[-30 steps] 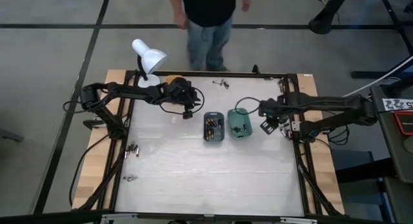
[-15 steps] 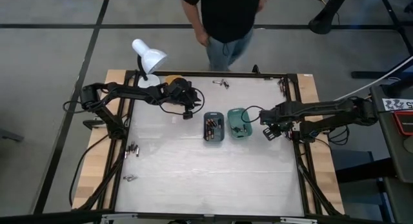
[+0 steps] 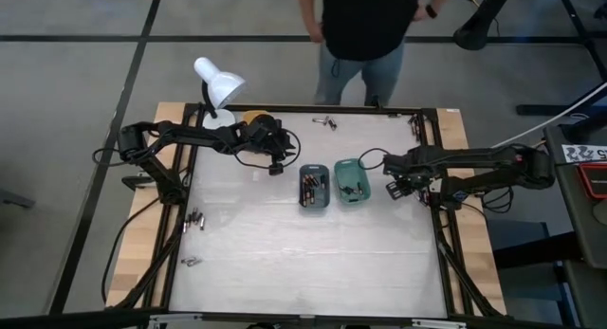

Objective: Sort batteries
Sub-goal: Put the black battery into the blue bin

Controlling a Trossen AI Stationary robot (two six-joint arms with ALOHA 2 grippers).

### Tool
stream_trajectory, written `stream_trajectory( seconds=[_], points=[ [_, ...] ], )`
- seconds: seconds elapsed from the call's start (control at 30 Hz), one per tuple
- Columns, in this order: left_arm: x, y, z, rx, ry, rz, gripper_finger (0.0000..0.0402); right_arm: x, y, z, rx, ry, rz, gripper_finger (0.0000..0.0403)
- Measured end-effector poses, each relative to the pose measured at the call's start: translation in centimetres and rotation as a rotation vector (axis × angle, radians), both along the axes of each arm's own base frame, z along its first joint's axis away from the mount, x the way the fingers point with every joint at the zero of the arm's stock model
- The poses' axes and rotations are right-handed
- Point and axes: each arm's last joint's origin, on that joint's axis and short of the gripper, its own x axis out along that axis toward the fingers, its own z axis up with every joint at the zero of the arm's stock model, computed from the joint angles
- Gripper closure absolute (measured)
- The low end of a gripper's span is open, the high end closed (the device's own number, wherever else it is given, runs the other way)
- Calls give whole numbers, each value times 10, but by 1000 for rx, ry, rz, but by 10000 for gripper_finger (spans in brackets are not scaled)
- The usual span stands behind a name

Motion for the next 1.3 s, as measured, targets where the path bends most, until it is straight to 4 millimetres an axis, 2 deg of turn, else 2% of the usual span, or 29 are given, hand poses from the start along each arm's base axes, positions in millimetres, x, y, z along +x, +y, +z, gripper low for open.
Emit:
stream_trajectory(
  seconds=[0.3, 0.5, 0.63, 0.8, 0.97, 1.2, 1.3],
  points=[
    [0, 0, 0, 0, 0, 0, 320, -4, -6, -5, -19, -2, -71, 249],
    [0, 0, 0, 1, 0, 0, 320, -3, -3, -5, 86, -34, -31, 249],
    [0, 0, 0, 1, 0, -1, 320, -3, -3, -5, 96, -38, -28, 249],
    [0, 0, 0, 1, 0, -1, 320, -9, -1, -17, 95, -19, -30, 249],
    [0, 0, 0, 0, 1, -1, 320, -8, -1, -21, 97, -17, -32, 249],
    [0, 0, 0, 5, 1, -4, 320, -5, -2, -18, 92, -43, -1, 249],
    [0, 0, 0, 6, 1, -5, 320, 6, -7, -7, 35, -101, 0, 249]
  ],
)
